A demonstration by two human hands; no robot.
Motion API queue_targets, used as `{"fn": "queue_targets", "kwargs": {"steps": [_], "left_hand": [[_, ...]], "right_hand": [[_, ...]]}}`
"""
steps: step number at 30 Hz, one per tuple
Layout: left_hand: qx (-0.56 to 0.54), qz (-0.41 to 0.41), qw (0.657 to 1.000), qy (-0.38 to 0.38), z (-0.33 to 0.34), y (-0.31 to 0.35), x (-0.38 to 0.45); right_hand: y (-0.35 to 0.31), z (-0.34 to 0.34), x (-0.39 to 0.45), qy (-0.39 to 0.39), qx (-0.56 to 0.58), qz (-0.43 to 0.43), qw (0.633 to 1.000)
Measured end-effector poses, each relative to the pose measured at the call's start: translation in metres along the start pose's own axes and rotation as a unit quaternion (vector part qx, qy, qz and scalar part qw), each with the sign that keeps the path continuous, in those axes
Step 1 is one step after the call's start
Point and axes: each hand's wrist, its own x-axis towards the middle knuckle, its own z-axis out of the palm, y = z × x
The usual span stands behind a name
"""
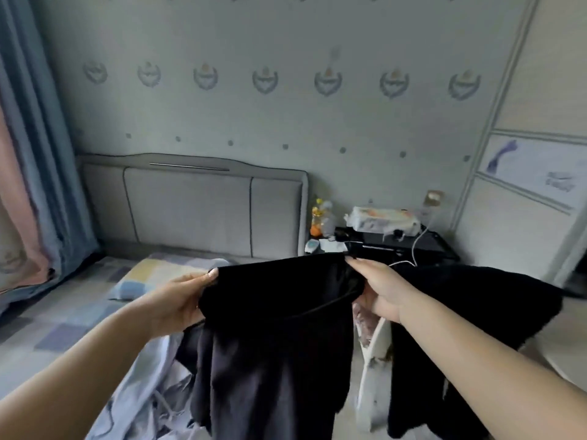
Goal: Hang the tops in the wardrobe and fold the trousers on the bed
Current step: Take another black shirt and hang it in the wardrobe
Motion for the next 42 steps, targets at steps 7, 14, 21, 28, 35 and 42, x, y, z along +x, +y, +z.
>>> {"fn": "queue_targets", "kwargs": {"steps": [7, 14, 21, 28, 35, 42], "left_hand": [[0.02, -0.038, 0.995, -0.095, 0.145, -0.04, 0.085], [0.03, -0.055, 0.98, -0.187, 0.313, -0.079, 0.153], [-0.007, -0.074, 0.96, -0.271, 0.454, -0.11, 0.19], [-0.048, -0.082, 0.936, -0.338, 0.566, -0.127, 0.233], [-0.063, -0.066, 0.89, -0.446, 0.669, -0.119, 0.305], [-0.06, -0.054, 0.825, -0.56, 0.799, -0.078, 0.367]], "right_hand": [[-0.025, -0.148, -0.052, 0.115, 0.095, -0.012, 0.989], [-0.064, -0.29, -0.102, 0.254, 0.135, -0.061, 0.956], [-0.099, -0.387, -0.151, 0.349, 0.162, -0.131, 0.914], [-0.127, -0.467, -0.166, 0.435, 0.18, -0.19, 0.861], [-0.19, -0.525, -0.157, 0.472, 0.186, -0.269, 0.819], [-0.276, -0.578, -0.148, 0.562, 0.135, -0.327, 0.748]]}}
